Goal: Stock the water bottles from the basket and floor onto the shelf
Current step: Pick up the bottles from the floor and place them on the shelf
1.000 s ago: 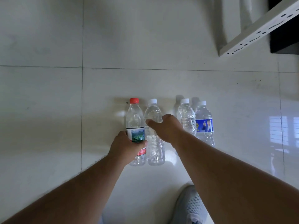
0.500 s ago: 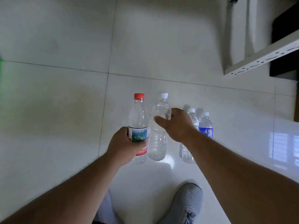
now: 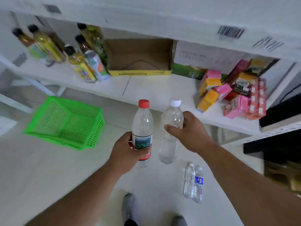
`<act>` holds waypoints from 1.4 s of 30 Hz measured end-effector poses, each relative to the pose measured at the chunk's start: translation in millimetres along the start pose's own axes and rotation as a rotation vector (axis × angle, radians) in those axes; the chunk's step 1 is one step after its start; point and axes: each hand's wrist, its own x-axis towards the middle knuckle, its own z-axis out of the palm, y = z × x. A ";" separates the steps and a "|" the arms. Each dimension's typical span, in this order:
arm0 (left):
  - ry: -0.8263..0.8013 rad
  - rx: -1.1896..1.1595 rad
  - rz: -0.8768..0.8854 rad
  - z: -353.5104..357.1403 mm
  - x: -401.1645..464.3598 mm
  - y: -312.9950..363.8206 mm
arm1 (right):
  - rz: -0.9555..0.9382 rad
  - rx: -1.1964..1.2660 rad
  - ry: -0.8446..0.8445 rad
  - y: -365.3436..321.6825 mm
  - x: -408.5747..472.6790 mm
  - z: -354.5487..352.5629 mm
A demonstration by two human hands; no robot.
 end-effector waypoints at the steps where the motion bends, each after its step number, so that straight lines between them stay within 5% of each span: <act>1: 0.020 -0.010 0.031 -18.3 -17.4 27.6 | -0.046 0.012 -0.002 -34.5 -14.4 -12.2; 8: 0.177 -0.067 0.152 -129.0 -149.2 165.1 | -0.387 -0.013 -0.050 -232.1 -124.3 -83.6; 16: 0.371 -0.104 0.240 -210.1 -257.5 223.4 | -0.618 0.016 -0.095 -355.5 -206.6 -98.6; 42: 0.488 -0.219 0.299 -444.2 -242.4 169.1 | -0.798 0.069 -0.109 -547.5 -210.1 74.6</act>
